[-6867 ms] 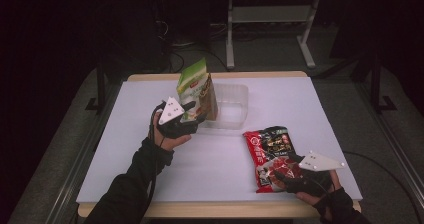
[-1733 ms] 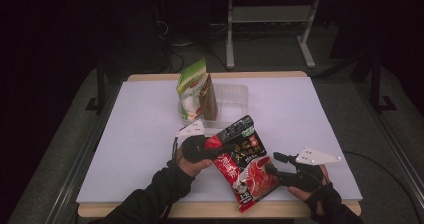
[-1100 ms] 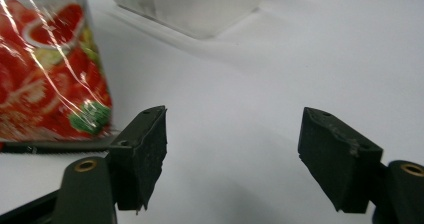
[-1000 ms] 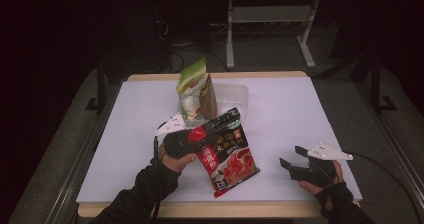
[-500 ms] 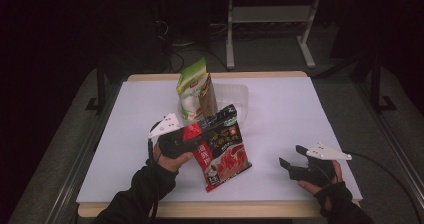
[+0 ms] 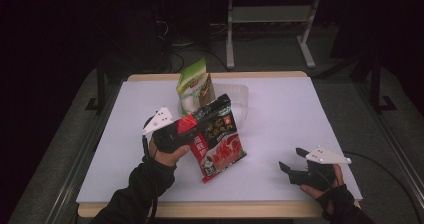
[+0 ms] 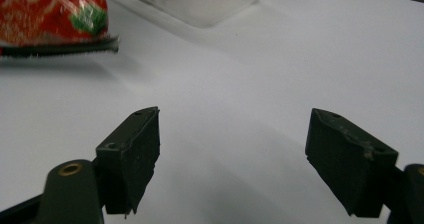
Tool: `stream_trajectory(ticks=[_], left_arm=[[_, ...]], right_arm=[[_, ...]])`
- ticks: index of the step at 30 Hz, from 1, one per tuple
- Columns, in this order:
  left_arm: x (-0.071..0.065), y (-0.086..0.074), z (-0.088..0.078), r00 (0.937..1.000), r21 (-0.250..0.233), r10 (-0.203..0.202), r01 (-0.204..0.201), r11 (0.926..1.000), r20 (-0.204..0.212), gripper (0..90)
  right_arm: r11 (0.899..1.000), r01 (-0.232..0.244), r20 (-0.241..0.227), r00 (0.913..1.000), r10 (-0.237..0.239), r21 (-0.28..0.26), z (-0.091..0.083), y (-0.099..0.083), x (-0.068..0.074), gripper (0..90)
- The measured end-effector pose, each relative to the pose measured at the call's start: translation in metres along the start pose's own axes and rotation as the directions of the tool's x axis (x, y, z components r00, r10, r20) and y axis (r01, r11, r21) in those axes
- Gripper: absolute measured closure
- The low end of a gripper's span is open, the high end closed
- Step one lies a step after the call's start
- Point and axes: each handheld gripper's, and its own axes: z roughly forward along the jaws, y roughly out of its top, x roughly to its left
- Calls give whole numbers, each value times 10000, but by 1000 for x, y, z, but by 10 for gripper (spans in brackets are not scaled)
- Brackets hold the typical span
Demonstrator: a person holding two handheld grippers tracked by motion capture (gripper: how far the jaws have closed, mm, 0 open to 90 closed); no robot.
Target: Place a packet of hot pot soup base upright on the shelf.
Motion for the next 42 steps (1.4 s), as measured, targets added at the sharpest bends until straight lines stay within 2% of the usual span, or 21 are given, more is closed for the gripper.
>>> stream_trajectory(ticks=[2,9,17,25,27,31,34,37,42], left_arm=[[0,4,-1,9998,-95,104,-106,9999,-171,766],[1,20,-4,9982,-530,68,-100,9985,-595,766],[2,42,10,9915,-675,271,-359,9971,-1269,766],[5,60,35,9802,-535,535,-648,9965,-1905,766],[7,64,42,9754,-457,648,-761,9961,-2107,766],[12,70,53,9687,-406,584,-703,9967,-2414,766],[14,73,61,9636,-318,686,-794,9963,-2584,766],[18,77,70,9582,-334,551,-671,9972,-2808,766],[22,79,86,9440,-167,719,-816,9965,-3220,766]], right_arm=[[9999,87,56,9999,-88,105,1,-1,1,210],[9996,157,132,9998,-160,246,2,-2,2,211],[9993,204,129,9997,-208,307,4,-2,4,213],[9993,213,140,9997,-217,306,3,-3,4,214],[9993,222,155,9996,-227,299,2,-3,3,215],[9992,218,161,9996,-223,340,3,-4,4,216],[9991,263,134,9996,-267,341,2,-4,5,216],[9991,210,106,9997,-215,374,3,-5,4,218],[9992,168,75,9998,-171,352,2,-5,4,218]])
